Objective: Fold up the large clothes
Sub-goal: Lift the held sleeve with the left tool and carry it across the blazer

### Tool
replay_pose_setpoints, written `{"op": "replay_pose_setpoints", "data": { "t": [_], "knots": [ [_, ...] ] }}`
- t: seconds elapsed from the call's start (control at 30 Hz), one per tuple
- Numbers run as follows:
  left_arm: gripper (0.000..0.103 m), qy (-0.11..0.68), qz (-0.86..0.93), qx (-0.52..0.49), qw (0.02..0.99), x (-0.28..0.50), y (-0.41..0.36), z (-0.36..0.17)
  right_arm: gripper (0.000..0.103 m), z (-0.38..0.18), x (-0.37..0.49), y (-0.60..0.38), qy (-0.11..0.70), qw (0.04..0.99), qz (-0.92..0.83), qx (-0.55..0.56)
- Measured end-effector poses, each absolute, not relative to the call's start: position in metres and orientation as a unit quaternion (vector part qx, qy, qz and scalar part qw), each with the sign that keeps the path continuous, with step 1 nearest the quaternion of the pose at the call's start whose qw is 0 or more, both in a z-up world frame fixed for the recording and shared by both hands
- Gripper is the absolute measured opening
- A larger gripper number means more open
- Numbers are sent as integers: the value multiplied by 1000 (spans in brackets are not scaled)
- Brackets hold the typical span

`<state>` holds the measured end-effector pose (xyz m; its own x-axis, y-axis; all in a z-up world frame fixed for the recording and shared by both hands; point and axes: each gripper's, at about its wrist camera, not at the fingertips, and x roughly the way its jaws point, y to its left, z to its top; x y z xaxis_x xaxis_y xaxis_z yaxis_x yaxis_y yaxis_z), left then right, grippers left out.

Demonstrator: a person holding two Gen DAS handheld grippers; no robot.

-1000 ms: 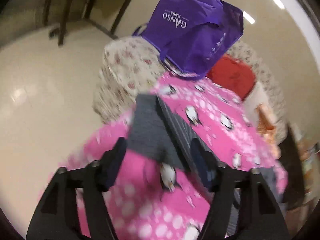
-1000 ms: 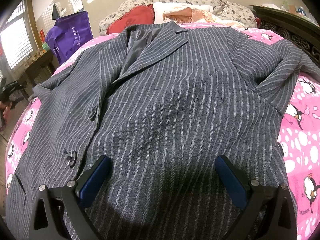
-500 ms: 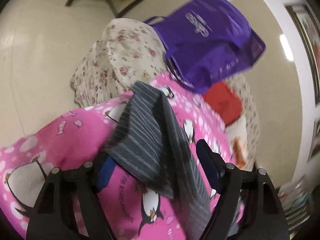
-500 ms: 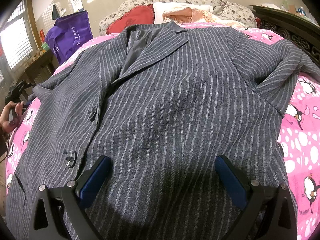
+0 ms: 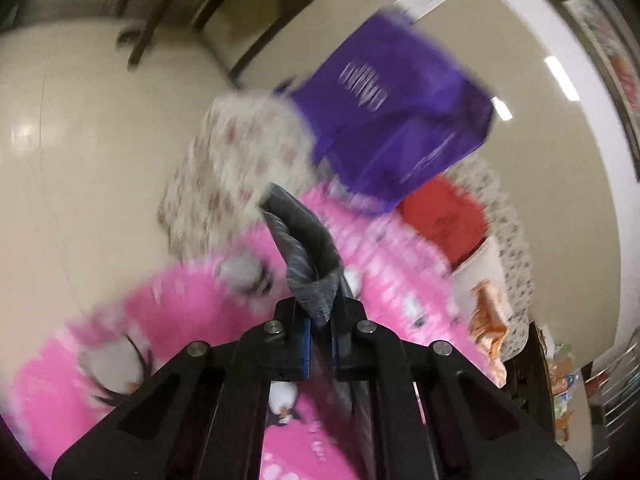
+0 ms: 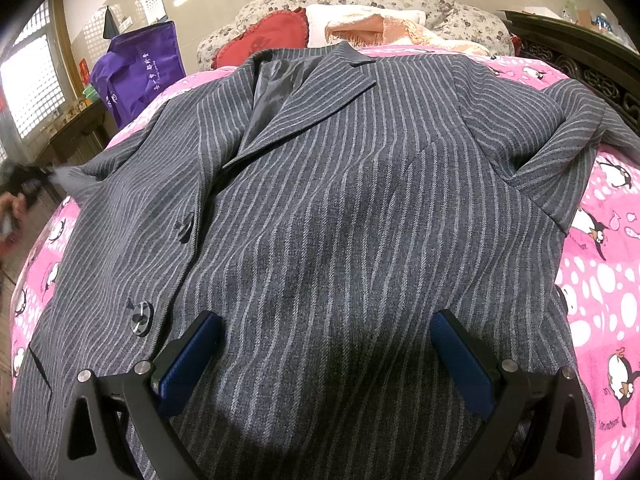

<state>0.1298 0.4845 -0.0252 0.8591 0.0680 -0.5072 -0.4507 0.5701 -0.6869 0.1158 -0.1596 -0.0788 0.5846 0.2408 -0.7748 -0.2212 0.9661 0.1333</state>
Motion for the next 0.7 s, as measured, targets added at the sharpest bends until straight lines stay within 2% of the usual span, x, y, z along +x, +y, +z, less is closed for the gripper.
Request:
{"op": "replay_pose_setpoints", "data": {
  "t": [0.1, 0.23, 0.33, 0.53, 0.7],
  "knots": [
    [5, 196, 166, -410, 875, 103, 497, 26, 103, -79, 116, -160, 437, 890, 130, 11],
    [5, 217, 198, -363, 885, 75, 492, 59, 103, -79, 116, -159, 436, 890, 131, 12],
    [5, 255, 221, -340, 878, 61, 476, 45, 103, -80, 116, -160, 436, 890, 131, 13],
    [5, 296, 199, -363, 861, 30, 425, -10, 103, -80, 115, -160, 436, 890, 132, 15],
    [5, 262, 165, -310, 899, 31, 379, 14, 103, -80, 115, -160, 436, 890, 132, 15]
  ]
}}
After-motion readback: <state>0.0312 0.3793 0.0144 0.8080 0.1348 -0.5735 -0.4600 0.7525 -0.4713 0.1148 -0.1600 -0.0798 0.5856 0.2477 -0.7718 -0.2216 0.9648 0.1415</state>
